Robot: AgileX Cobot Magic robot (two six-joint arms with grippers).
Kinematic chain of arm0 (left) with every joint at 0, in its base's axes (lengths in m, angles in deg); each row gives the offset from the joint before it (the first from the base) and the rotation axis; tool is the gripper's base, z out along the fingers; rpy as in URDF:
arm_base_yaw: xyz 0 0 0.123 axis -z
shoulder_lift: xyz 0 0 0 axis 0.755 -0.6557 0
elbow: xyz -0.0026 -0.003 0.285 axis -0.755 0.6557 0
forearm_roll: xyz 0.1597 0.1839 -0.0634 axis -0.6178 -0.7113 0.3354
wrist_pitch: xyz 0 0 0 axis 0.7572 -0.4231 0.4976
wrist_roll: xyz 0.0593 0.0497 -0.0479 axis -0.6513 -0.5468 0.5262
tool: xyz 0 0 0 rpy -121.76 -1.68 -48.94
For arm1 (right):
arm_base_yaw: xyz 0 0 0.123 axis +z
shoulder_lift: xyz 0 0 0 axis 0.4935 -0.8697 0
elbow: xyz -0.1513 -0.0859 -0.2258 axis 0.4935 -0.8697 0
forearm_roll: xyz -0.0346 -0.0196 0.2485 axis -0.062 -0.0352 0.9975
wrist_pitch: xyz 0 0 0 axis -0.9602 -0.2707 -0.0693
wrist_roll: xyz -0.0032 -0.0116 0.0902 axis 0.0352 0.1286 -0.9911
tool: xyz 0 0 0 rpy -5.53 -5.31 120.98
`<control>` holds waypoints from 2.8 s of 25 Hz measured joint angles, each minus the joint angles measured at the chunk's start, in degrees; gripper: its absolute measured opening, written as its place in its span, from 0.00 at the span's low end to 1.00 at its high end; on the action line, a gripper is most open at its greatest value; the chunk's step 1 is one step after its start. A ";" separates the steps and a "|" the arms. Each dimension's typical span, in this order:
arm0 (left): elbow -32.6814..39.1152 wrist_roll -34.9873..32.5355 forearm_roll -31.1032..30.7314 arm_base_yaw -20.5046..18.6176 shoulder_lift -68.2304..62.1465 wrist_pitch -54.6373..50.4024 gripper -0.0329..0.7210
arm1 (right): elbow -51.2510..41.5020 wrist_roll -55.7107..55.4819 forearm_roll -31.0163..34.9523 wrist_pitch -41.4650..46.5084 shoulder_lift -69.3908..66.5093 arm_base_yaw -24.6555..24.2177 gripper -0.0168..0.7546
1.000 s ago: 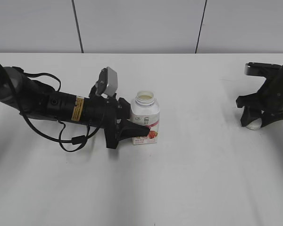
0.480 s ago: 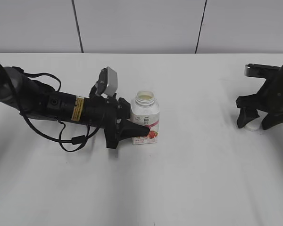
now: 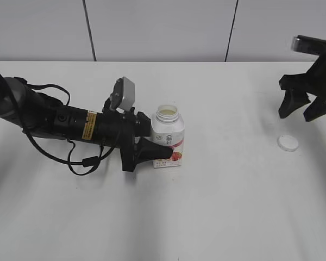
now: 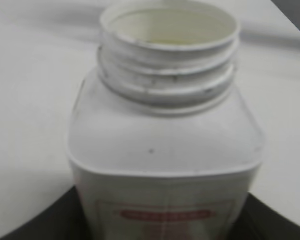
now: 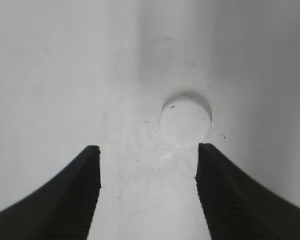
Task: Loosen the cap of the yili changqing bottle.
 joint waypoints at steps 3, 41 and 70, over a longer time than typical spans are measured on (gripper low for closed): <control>0.00 -0.13 0.17 0.00 0.00 1.10 0.65 | 0.00 0.06 0.41 0.19 1.98 0.00 0.64; 1.81 24.58 -17.70 -3.26 29.42 -28.49 0.82 | 9.83 0.00 0.59 14.21 12.76 0.00 0.64; 3.54 -14.17 75.93 -0.06 41.58 -111.30 0.81 | 10.07 0.91 0.28 17.86 13.01 0.00 0.64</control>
